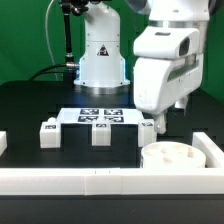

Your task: Assemble stool

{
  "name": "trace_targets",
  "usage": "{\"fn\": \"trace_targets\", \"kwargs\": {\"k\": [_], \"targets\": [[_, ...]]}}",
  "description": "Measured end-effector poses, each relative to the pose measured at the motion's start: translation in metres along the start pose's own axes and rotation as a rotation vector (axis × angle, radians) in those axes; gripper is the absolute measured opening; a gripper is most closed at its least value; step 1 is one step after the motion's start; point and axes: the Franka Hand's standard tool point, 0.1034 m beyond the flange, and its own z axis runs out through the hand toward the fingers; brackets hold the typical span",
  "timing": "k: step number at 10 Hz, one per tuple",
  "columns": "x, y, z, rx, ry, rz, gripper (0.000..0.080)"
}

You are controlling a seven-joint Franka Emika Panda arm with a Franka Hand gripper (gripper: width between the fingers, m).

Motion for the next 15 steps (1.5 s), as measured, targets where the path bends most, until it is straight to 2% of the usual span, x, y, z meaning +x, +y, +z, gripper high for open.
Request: {"fn": "trace_targets", "kwargs": {"k": [1, 2, 5, 6, 8, 10, 12, 15], "targets": [[-0.011, 0.006, -0.004, 0.000, -0.006, -0.051, 0.0648], [-0.020, 0.011, -0.001, 0.004, -0.009, -0.049, 0.0648], [-0.017, 0.008, -0.001, 0.006, -0.008, 0.009, 0.0648], [-0.018, 0.008, 0.000, 0.006, -0.008, 0.075, 0.0648], [-0.031, 0.010, 0.005, -0.006, 0.014, 0.361, 0.0648], [-0.039, 0.001, 0.016, -0.004, 0.037, 0.577, 0.0648], [-0.045, -0.008, 0.029, 0.011, 0.062, 0.768, 0.0648], [-0.042, -0.010, 0.028, 0.030, 0.067, 0.901, 0.0648]]}}
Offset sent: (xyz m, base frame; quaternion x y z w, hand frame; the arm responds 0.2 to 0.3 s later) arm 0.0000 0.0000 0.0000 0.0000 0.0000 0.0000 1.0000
